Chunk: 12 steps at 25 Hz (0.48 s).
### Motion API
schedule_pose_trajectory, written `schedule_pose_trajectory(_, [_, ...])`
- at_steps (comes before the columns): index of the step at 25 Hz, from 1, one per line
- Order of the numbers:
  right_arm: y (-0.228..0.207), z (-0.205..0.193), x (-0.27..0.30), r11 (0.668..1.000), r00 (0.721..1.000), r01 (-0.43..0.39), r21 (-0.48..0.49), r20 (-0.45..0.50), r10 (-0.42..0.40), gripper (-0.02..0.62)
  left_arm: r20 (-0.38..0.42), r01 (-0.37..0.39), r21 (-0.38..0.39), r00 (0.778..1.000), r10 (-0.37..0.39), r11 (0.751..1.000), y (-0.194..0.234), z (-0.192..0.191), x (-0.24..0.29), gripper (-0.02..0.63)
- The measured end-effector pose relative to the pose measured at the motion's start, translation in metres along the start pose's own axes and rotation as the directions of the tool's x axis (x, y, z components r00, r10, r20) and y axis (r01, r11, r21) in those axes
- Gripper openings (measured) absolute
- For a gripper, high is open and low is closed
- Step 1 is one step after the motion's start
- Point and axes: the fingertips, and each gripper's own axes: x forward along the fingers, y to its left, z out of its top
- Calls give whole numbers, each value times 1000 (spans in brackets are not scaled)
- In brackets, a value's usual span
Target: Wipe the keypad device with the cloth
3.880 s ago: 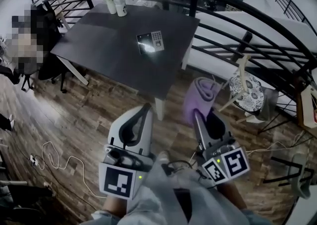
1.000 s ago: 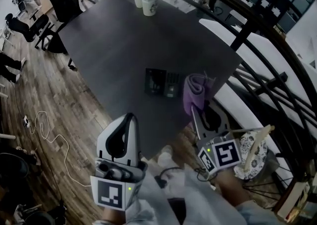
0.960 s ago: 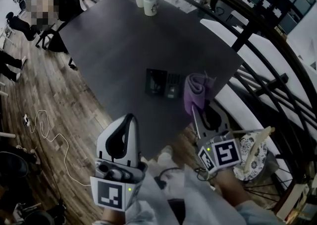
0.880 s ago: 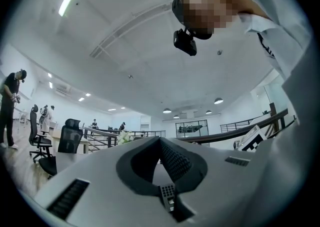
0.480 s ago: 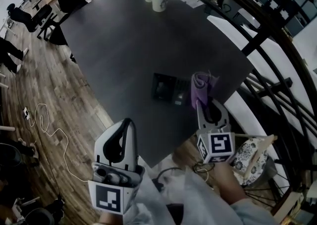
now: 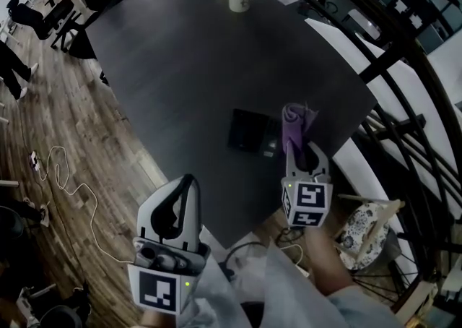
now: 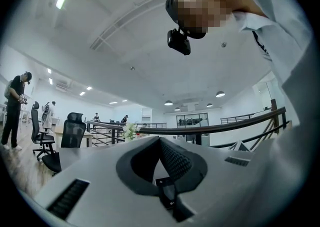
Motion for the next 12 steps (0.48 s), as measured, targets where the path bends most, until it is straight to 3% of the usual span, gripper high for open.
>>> schedule_pose_trajectory(12, [18, -4, 15, 996, 998, 44, -81, -49, -48, 91, -13, 11, -24, 1000, -11, 1000, 15, -10, -4, 11])
